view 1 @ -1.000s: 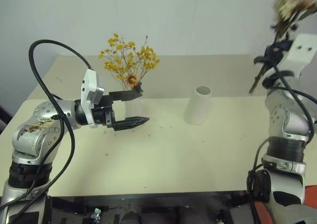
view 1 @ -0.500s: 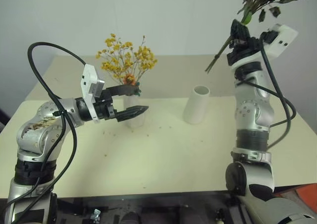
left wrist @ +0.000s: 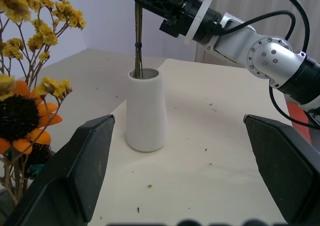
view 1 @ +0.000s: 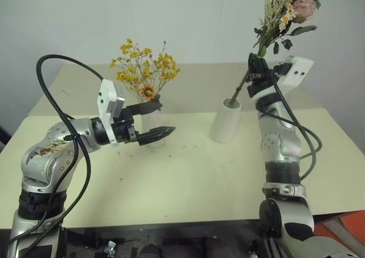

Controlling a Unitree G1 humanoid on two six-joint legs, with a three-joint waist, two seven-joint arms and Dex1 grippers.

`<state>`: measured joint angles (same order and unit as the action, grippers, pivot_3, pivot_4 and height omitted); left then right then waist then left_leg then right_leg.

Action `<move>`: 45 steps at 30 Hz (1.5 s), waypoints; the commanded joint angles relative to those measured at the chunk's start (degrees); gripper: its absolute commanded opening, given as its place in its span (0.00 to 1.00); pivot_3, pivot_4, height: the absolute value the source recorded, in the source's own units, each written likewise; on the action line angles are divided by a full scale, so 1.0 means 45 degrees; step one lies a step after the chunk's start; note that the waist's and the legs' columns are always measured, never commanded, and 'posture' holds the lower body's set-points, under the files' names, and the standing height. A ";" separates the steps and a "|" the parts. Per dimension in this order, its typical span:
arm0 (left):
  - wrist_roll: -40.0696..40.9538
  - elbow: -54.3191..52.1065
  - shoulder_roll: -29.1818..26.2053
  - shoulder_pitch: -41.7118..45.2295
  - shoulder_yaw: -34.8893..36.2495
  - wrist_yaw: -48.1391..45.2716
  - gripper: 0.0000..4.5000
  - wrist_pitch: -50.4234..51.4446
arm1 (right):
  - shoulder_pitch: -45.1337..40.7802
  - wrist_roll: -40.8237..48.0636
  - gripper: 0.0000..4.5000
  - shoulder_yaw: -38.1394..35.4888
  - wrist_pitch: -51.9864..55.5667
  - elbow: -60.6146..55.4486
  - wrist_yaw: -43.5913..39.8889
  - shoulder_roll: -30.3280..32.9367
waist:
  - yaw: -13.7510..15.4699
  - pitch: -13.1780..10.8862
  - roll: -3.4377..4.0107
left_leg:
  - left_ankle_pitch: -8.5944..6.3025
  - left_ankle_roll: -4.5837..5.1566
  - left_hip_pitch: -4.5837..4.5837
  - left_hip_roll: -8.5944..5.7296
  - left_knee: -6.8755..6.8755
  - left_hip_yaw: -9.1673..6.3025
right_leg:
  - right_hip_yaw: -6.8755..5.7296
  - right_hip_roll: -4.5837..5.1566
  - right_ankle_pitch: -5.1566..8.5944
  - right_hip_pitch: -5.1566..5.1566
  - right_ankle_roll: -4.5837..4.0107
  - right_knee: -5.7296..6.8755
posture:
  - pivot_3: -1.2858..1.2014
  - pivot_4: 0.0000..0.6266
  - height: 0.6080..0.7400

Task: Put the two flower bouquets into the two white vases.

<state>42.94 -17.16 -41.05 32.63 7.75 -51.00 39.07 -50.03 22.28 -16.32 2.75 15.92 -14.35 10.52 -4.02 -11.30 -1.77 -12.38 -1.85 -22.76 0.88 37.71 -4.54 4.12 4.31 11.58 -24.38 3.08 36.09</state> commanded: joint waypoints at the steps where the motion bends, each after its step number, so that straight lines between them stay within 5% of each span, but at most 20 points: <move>1: 0.0287 -0.0411 -0.0066 0.0136 0.0260 -0.0021 1.00 0.0039 | 0.0073 -0.0010 0.06 0.0067 -0.0275 -0.0913 0.0092 0.0075 | 0.0001 0.0000 0.0000 | 0.0000 0.0000 0.0000 0.0000 0.0000 0.0001 | 0.0000 0.0000 0.0000 0.0000 0.0000 0.0000 | 0.52 0.24 1.00; 15: 0.0321 -0.0559 0.0161 0.0119 0.0158 0.0093 1.00 0.0232 | 0.1537 -0.0628 0.06 0.1107 -0.0490 -0.1639 -0.0286 -0.0068 | -0.0001 0.0000 0.0000 | 0.0000 0.0000 -0.0001 0.0000 0.0000 0.0000 | 0.0001 0.0000 0.0001 0.0000 0.0001 -0.0002 | 0.52 0.24 1.00; 28: 0.0114 -0.0417 0.0143 0.0111 0.0053 -0.0066 1.00 0.0114 | 0.2750 -0.1260 1.00 0.1602 0.0602 -0.3214 0.0149 0.0118 | 0.0009 0.0000 0.0000 | 0.0000 0.0000 0.0002 0.0001 0.0000 0.0000 | 0.0000 -0.0001 0.0002 0.0002 0.0003 -0.0003 | 0.52 0.24 1.00; 39: 0.0143 -0.0250 0.0276 0.0086 0.0170 -0.0248 1.00 -0.0142 | 0.5771 -0.0312 1.00 0.0850 0.2257 -0.7052 -0.0602 0.1688 | 0.0094 0.0000 -0.0001 | 0.0000 0.0000 -0.0009 -0.0003 0.0002 0.0000 | -0.0002 0.0004 0.0004 0.0006 0.0006 -0.0016 | 0.52 0.24 1.00; 45: 0.0725 -0.0304 -0.0721 -0.1020 0.1533 -0.2037 1.00 -0.0681 | 0.7838 0.1827 1.00 -0.0805 0.4030 -0.9459 -0.3132 0.4916 | 0.0024 -0.0001 0.0000 | -0.0001 0.0000 -0.0006 0.0002 -0.0001 0.0005 | 0.0002 0.0001 0.0020 0.0006 0.0025 -0.0020 | 0.52 0.24 1.00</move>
<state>44.56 -17.47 -42.18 28.39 10.51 -57.27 37.83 -15.46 26.97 -16.00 18.87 -22.21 -24.57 29.40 -3.91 -11.31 -1.77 -12.38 -1.85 -22.78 0.89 37.71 -4.51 4.13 4.32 11.76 -24.35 3.31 35.99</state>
